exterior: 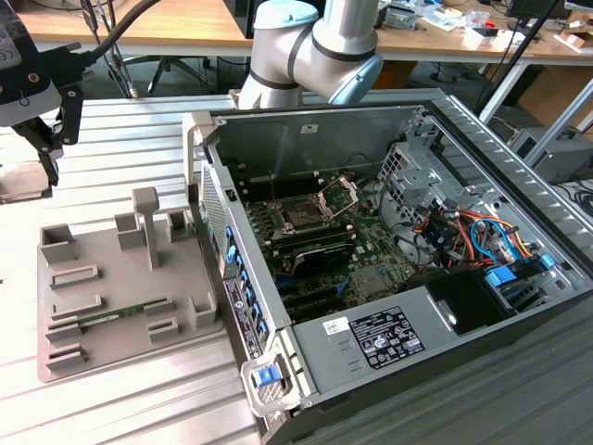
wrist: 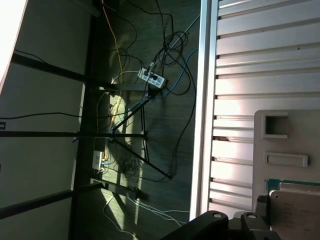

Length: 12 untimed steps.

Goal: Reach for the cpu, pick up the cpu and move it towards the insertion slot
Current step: 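Pick up the cpu and move it towards the insertion slot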

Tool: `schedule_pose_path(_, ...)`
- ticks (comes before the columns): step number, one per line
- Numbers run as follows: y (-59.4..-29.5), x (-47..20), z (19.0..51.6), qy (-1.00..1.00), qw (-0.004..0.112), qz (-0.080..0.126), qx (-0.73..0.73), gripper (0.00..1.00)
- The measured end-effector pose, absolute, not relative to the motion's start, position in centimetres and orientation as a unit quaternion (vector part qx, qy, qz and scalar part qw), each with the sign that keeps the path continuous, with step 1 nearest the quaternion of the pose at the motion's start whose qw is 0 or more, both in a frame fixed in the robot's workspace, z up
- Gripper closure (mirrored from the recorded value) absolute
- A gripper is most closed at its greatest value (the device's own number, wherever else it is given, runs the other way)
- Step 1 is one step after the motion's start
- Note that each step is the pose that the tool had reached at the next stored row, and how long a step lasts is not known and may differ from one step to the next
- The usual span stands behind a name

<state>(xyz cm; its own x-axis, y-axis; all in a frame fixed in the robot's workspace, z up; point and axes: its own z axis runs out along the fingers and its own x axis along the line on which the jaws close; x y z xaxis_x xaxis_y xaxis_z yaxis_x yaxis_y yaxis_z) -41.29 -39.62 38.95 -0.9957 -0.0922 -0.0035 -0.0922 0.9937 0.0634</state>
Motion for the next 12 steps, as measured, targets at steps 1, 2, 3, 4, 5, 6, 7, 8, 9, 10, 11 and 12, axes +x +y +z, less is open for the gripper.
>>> schedule_pose_path(1,-39.62,-41.29,38.97,0.998,0.0,0.032,-0.046,0.46)
schedule_pose_path(2,-39.62,-41.29,38.98,0.998,0.0,0.032,-0.046,0.46)
schedule_pose_path(3,-39.62,-41.29,39.01,0.998,0.0,0.032,-0.046,0.46)
schedule_pose_path(4,-39.62,-41.29,39.03,0.998,0.0,0.032,-0.046,0.46)
schedule_pose_path(5,-39.62,-41.29,39.05,0.998,0.0,0.032,-0.046,0.46)
schedule_pose_path(6,-39.62,-41.29,39.07,0.998,0.0,0.032,-0.046,0.46)
schedule_pose_path(7,-39.62,-41.29,39.09,0.998,0.0,0.032,-0.046,0.46)
schedule_pose_path(8,-39.62,-41.29,39.11,0.998,0.0,0.032,-0.046,0.46)
schedule_pose_path(9,-39.62,-41.29,39.15,0.998,0.0,0.032,-0.046,0.46)
schedule_pose_path(10,-39.62,-41.29,39.16,0.998,0.0,0.032,-0.046,0.46)
schedule_pose_path(11,-39.62,-41.29,39.18,0.998,0.0,0.032,-0.046,0.46)
schedule_pose_path(12,-39.62,-41.29,39.2,0.998,0.0,0.032,-0.046,0.46)
